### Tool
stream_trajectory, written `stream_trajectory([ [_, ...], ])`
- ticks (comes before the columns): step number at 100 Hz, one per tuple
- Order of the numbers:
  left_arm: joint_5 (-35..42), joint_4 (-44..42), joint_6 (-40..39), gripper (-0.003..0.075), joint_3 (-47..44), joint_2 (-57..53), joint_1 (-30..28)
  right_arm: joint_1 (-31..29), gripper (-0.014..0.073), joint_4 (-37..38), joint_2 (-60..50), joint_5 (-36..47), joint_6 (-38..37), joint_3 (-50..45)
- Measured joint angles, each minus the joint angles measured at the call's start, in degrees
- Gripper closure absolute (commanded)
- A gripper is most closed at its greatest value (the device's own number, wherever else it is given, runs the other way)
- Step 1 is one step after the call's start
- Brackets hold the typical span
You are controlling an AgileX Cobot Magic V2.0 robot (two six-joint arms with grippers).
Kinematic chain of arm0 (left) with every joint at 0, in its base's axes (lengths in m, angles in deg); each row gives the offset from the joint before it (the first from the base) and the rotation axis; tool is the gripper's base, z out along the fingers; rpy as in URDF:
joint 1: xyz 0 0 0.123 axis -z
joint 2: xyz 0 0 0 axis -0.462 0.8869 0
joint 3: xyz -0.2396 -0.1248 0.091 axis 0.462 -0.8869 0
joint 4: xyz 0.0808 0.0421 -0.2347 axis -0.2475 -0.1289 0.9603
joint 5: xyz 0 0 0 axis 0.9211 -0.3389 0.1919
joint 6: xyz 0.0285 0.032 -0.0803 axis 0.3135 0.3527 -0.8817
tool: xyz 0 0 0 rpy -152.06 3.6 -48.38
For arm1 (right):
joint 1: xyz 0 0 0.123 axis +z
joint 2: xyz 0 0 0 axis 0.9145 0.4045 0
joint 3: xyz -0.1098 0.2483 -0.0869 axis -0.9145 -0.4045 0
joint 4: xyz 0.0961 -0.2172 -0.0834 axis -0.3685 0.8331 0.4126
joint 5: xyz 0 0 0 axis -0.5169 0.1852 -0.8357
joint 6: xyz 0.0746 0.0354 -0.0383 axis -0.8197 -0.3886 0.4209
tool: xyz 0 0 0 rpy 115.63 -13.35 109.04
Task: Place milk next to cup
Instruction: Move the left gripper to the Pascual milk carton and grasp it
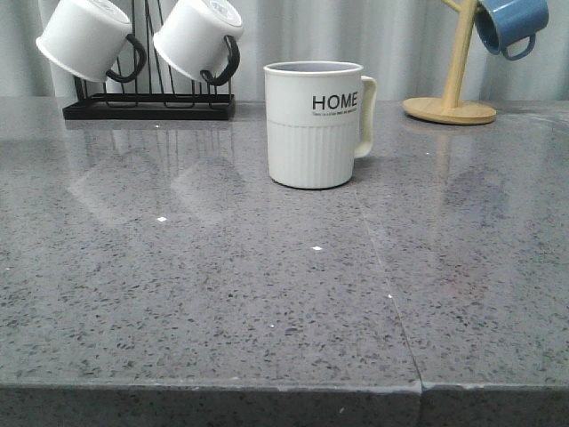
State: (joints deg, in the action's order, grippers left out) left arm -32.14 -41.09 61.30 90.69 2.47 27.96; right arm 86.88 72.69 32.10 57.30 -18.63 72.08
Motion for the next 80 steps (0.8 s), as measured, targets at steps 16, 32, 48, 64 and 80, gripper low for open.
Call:
stream_trajectory([
  [16,-0.65,0.0,0.0,0.0578,5.88,9.26,0.0,0.0,0.0659,0.0,0.0,0.0,0.0,0.0],
  [32,-0.37,-0.38,0.0,0.012,8.4,17.05,0.0,0.0,0.0659,0.0,0.0,0.0,0.0,0.0],
  [48,4.16,-0.74,0.0,0.005,8.64,22.93,0.0,0.0,0.0659,0.0,0.0,0.0,0.0,0.0],
  [64,11.37,-0.84,0.0,0.0066,8.64,28.21,0.0,0.0,0.0659,0.0,0.0,0.0,0.0,0.0],
  [80,16.93,1.64,0.0,0.0066,8.73,33.25,0.0,0.0,0.0659,0.0,0.0,0.0,0.0,0.0],
])
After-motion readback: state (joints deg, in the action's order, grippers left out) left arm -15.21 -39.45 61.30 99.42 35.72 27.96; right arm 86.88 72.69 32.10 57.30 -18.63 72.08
